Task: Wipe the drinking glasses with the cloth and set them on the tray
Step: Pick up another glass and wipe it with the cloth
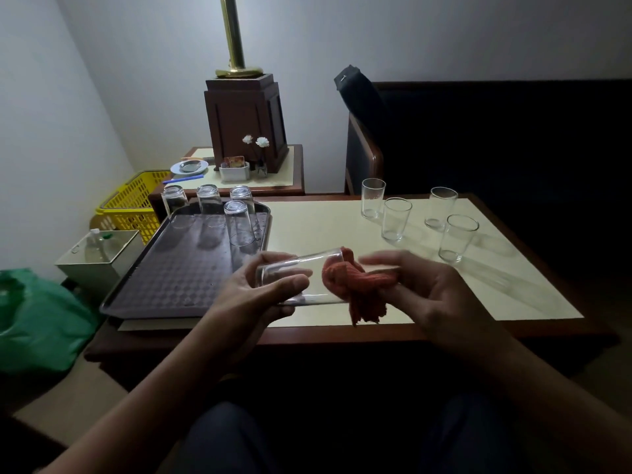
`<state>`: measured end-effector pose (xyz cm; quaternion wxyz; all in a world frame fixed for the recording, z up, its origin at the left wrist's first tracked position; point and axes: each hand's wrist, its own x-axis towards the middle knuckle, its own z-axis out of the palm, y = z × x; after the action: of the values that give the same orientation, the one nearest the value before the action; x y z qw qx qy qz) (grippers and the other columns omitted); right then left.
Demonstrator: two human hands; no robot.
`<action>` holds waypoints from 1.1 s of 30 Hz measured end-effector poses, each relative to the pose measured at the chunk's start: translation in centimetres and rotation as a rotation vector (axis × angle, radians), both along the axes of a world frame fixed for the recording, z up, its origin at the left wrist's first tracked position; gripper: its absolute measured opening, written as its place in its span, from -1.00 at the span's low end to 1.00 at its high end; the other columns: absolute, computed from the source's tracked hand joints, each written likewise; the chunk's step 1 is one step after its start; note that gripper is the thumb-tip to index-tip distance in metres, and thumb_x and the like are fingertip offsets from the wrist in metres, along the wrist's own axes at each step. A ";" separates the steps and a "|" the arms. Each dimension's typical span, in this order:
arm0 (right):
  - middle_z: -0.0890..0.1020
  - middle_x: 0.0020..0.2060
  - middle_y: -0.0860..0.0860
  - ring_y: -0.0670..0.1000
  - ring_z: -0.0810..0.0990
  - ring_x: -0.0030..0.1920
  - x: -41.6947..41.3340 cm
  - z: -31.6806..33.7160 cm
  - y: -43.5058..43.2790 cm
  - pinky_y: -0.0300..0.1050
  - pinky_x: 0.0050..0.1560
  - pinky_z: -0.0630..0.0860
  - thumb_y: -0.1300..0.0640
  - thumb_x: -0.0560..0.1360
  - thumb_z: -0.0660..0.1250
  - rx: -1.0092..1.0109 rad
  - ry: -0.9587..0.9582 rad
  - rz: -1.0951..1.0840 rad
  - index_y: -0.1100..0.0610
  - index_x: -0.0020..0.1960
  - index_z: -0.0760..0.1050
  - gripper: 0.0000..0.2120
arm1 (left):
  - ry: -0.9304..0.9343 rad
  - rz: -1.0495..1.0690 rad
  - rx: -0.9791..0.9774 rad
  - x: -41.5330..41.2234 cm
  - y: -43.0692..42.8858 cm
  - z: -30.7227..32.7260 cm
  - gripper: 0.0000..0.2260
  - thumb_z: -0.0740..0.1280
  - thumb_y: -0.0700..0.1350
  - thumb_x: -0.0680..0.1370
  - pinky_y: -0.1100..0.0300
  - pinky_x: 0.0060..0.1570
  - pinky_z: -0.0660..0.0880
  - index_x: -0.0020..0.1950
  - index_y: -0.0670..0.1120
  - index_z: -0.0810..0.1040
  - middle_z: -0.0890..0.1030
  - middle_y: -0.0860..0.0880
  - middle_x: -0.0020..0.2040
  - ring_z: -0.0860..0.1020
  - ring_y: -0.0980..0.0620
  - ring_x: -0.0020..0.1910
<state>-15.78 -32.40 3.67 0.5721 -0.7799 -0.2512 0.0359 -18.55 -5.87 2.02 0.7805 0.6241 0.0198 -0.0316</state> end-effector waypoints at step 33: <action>0.64 0.32 -0.22 -0.10 0.69 0.17 -0.6 -1.3 0.4 -0.14 0.19 0.62 0.28 0.72 0.25 -0.184 -0.014 0.234 -0.13 0.51 0.50 -0.54 | 0.043 -0.268 0.266 -0.6 -1.8 -0.1 -0.48 0.37 0.19 0.60 0.14 -0.23 0.60 0.49 0.01 0.41 0.63 -0.17 0.25 0.63 -0.08 -0.19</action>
<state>-16.33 -31.98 2.37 0.4884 -0.7946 -0.3402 0.1199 -19.13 -7.62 1.90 0.6792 0.7181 -0.0428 -0.1457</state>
